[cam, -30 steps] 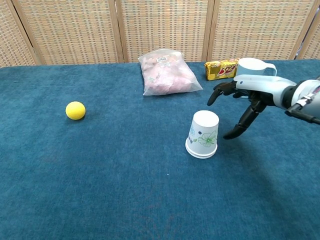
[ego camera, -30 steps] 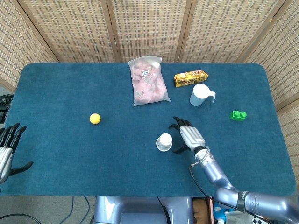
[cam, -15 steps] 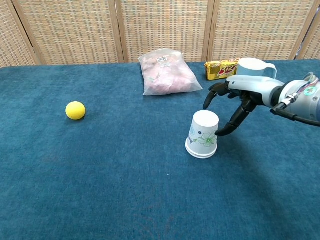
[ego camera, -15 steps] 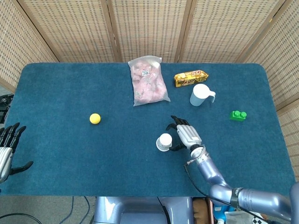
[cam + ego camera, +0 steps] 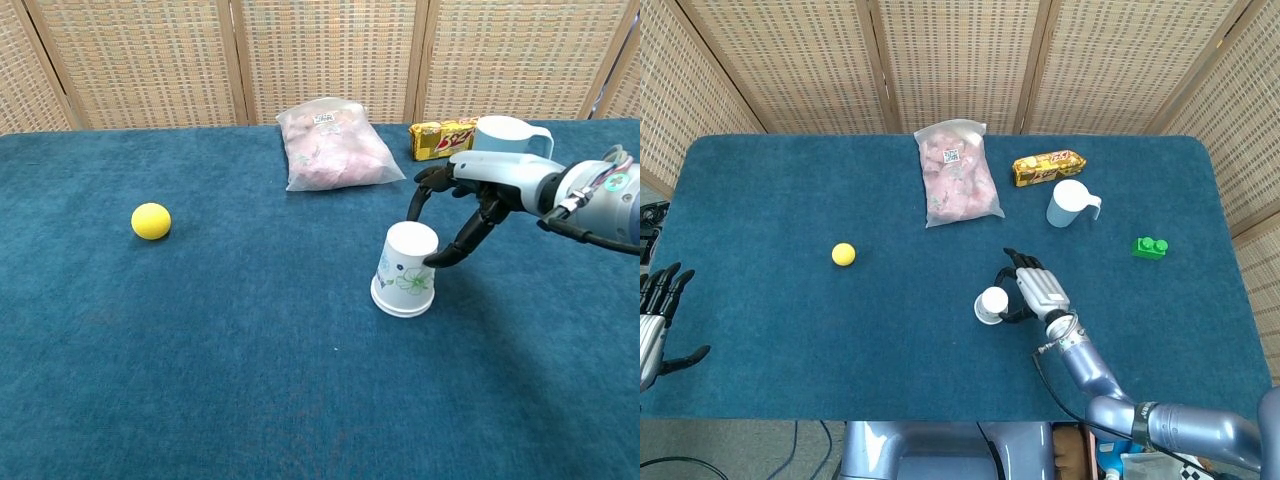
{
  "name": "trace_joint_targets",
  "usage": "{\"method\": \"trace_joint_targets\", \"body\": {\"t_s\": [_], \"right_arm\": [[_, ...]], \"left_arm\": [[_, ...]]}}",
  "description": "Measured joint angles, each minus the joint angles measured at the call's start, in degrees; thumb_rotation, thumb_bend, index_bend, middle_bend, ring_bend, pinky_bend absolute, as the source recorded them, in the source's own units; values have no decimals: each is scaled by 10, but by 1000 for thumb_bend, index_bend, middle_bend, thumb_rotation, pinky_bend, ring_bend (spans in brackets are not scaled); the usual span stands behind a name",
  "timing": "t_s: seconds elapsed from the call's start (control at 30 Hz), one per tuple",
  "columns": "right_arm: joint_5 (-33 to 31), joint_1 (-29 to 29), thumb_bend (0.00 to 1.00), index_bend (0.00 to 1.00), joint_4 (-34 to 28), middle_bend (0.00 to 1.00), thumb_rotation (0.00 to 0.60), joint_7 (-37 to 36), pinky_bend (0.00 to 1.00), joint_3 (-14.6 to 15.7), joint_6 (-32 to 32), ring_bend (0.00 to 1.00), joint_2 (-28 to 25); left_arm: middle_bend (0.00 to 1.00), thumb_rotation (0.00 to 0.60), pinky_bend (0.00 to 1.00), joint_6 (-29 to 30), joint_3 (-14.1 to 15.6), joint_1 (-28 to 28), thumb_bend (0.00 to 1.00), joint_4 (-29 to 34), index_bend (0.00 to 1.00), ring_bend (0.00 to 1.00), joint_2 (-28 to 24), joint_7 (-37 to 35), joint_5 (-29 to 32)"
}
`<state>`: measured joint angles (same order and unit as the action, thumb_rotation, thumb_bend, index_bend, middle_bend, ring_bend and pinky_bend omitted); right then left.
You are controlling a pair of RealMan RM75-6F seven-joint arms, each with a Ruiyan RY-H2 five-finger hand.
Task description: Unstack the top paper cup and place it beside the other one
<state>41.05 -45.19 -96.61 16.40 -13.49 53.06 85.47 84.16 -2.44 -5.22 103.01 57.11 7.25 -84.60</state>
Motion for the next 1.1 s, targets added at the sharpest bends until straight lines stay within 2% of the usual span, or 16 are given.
{"method": "trace_joint_targets", "body": {"t_s": [0.57,0.93,1.1], "right_arm": [[18,5,349,443,-32,0,600,-32,0,-10,5,0,-22],[44,21,352,443,-97,0,600,-78,0,-38,9,0,-90],[59,36,352,443,-123,0,600,-94,0,-48,17,0,-138]], "left_arm": [[0,600,0,-3,0,-2,79,1,0,0,0,3,5],[0,600,0,-6,0,-3,79,3,0,0,2,11,8],[0,600,0,-8,0,-4,79,4,0,0,3,13,10]]}}
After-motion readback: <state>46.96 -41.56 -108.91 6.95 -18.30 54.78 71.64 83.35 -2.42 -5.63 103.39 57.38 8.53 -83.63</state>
